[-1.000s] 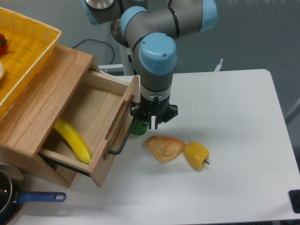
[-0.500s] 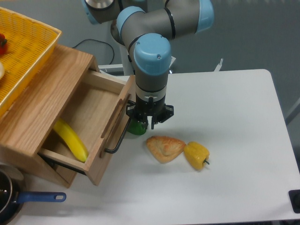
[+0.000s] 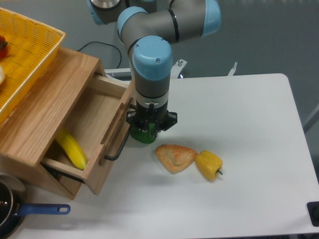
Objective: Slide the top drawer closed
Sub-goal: 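Push the drawer front with the gripper into the wooden box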
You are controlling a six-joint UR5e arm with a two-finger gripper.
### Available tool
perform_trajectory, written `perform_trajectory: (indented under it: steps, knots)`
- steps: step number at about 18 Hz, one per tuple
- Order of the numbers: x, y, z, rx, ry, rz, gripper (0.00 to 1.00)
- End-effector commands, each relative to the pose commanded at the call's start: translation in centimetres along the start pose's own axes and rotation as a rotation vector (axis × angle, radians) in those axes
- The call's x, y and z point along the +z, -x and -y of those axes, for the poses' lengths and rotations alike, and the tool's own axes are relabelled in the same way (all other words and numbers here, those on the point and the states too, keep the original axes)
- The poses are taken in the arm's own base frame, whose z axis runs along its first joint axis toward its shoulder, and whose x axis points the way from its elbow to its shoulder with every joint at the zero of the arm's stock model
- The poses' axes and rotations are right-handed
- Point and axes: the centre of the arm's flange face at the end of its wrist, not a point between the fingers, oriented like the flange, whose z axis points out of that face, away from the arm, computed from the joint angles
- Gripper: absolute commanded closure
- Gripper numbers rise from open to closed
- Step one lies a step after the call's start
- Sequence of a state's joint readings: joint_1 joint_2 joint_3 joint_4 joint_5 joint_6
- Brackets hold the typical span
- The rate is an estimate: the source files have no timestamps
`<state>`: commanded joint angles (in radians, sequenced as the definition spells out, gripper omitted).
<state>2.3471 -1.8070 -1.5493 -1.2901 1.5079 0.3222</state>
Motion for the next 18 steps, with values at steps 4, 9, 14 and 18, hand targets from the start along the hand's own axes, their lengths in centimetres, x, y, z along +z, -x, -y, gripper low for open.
perform_trajectory:
  steps: [4, 9, 14, 18]
  knots:
    - [0.0, -1.5, 0.1, 0.021, 0.001, -0.002, 0.73]
    - [0.0, -3.3, 0.1, 0.018, 0.0, -0.005, 0.73]
    - [0.0, -4.8, 0.1, 0.031, 0.0, -0.006, 0.73]
    - [-0.2, -5.3, 0.0, 0.029, 0.001, -0.005, 0.73]
